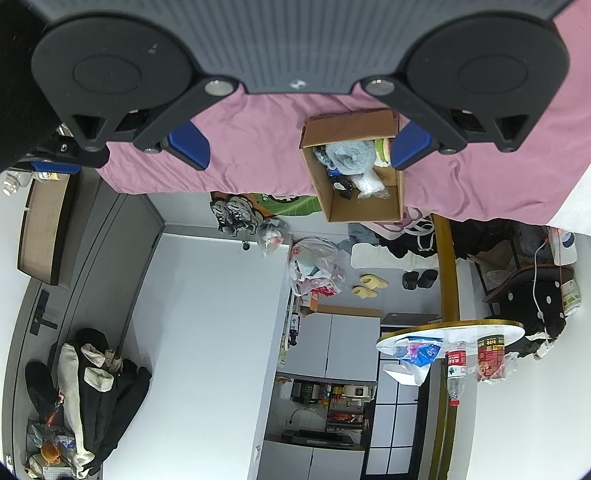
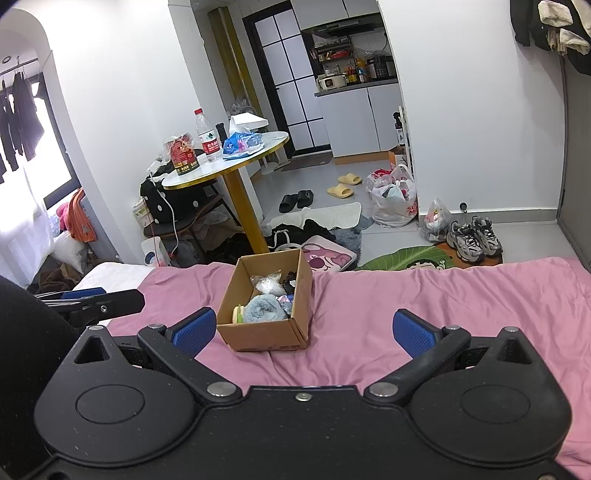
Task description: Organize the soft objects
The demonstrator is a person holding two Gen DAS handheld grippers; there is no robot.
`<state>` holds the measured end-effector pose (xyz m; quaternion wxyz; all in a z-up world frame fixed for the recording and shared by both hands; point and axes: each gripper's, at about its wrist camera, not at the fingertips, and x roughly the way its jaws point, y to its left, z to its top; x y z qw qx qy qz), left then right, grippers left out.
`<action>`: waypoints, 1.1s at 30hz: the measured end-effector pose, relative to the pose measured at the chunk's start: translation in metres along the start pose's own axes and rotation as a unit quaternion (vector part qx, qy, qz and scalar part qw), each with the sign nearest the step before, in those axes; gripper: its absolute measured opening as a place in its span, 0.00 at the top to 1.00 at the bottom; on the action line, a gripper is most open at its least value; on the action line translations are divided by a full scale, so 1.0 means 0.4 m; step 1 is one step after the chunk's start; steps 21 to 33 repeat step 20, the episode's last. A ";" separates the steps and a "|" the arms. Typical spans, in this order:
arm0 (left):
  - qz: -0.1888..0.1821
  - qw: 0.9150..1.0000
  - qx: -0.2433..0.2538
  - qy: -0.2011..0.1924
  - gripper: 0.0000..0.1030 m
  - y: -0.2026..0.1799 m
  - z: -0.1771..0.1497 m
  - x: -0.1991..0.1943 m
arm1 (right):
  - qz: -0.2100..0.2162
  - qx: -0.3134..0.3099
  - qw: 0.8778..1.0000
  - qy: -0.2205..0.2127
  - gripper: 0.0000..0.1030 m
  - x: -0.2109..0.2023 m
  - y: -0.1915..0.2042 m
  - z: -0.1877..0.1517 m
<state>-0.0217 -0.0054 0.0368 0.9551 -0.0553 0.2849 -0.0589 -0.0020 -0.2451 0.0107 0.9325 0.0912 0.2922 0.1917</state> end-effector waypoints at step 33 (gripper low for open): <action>0.002 1.000 -0.001 0.003 0.00 0.009 -0.007 -0.005 | 0.001 0.002 1.000 0.002 0.00 0.000 0.001 -0.004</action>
